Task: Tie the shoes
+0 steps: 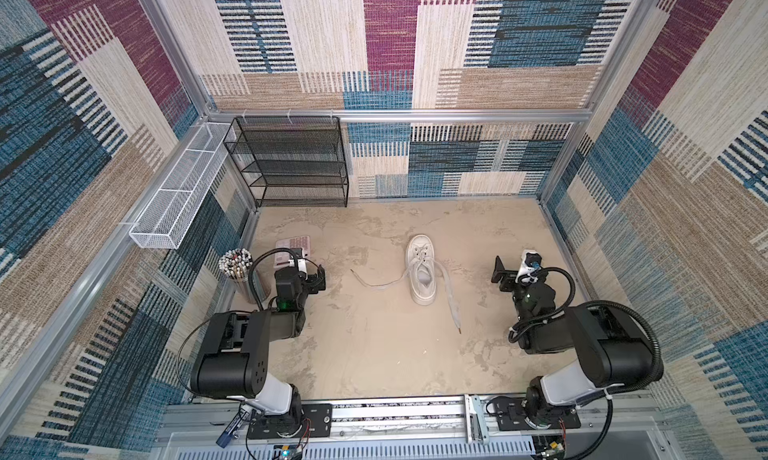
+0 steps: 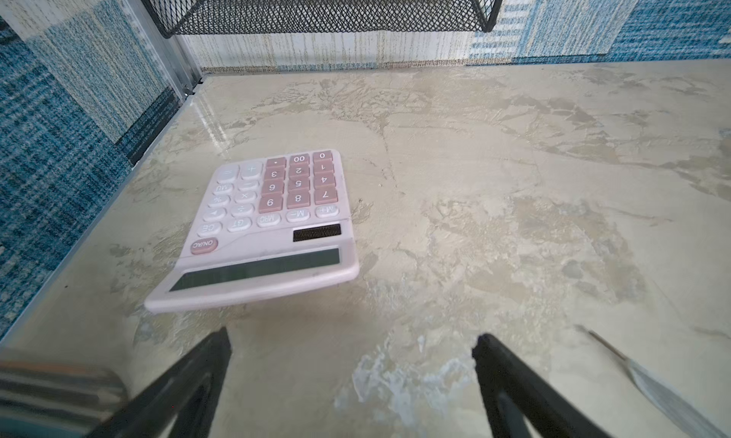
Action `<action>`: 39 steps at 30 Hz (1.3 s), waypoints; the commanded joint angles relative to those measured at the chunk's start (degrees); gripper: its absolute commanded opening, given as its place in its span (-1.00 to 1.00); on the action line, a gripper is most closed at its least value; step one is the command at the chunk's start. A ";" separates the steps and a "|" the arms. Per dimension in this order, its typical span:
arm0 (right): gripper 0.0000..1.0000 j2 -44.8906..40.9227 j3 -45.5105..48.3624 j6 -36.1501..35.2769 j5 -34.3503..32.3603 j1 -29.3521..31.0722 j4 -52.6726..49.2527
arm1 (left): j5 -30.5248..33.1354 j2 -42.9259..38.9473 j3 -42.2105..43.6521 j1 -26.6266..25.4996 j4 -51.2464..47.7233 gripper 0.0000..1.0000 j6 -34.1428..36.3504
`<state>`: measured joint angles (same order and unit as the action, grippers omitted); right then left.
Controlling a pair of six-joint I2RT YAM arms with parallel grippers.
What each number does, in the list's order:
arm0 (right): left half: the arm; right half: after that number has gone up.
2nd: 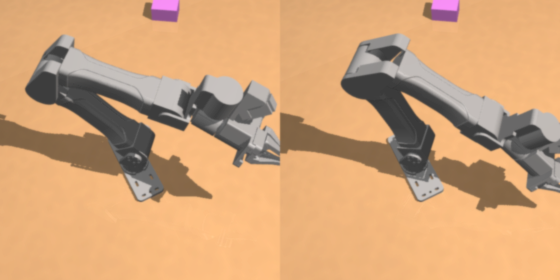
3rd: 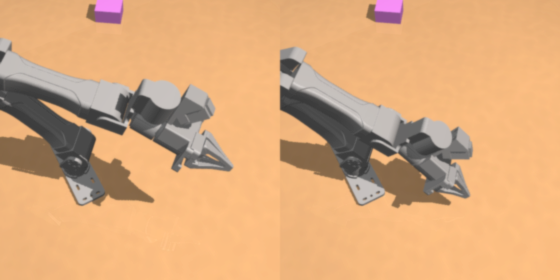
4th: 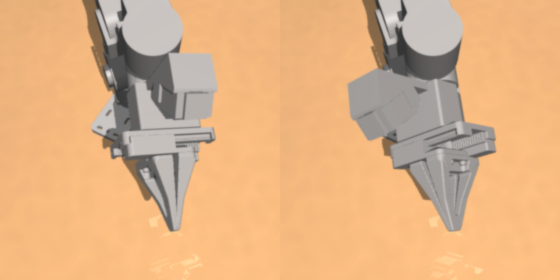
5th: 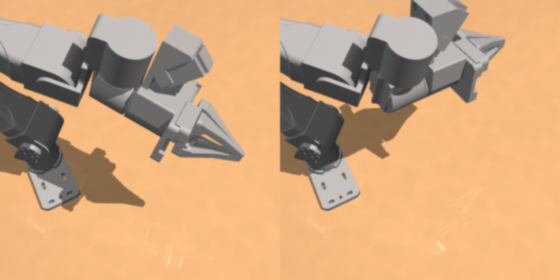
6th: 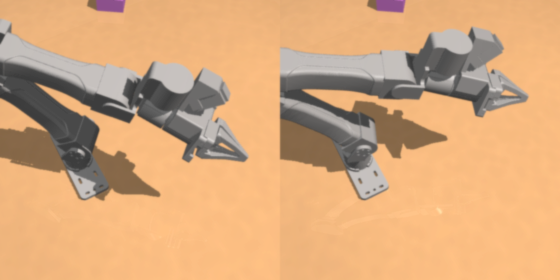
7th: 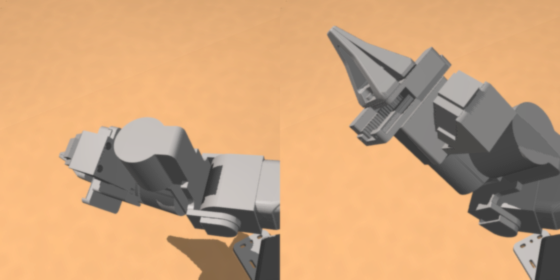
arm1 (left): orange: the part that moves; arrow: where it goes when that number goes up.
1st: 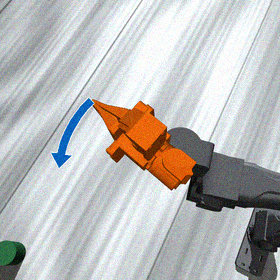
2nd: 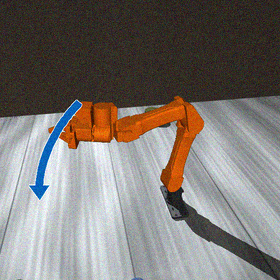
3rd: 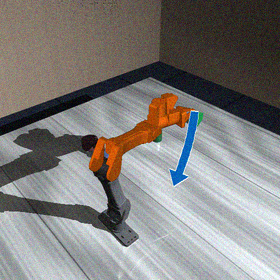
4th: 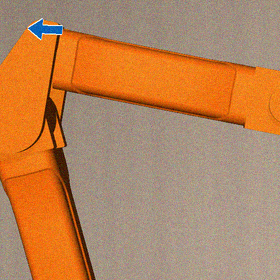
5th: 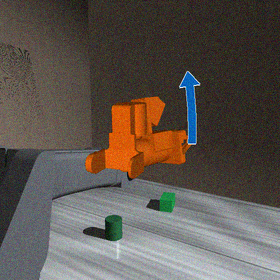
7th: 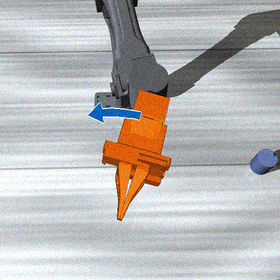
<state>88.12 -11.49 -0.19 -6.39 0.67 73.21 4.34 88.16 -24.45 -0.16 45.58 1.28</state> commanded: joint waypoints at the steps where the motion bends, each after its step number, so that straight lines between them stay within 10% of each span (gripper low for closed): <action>1: 0.99 -0.15 0.17 0.25 0.42 -0.03 1.84 | 0.06 -0.05 -0.25 0.03 0.65 0.98 -0.29; 20: 0.99 -0.30 0.39 0.20 0.11 -0.05 2.18 | -0.80 -0.29 -0.26 0.35 0.69 0.90 -0.15; 24: 1.00 -3.84 -0.28 -0.12 -2.69 1.04 -1.17 | 1.30 -7.43 -5.62 0.42 -15.24 0.86 -1.31; 29: 0.99 -11.89 -19.30 7.64 -8.54 1.84 -46.89 | -3.33 -12.09 -18.25 0.34 -35.74 0.78 1.18; 39: 0.92 -12.95 -33.14 16.94 -2.47 10.48 -87.04 | -12.26 -9.37 -34.59 -1.44 -62.23 0.65 -12.82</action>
<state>75.09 -43.00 13.45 -10.39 8.12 3.53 -2.98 77.84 -57.45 -0.86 -5.58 -4.95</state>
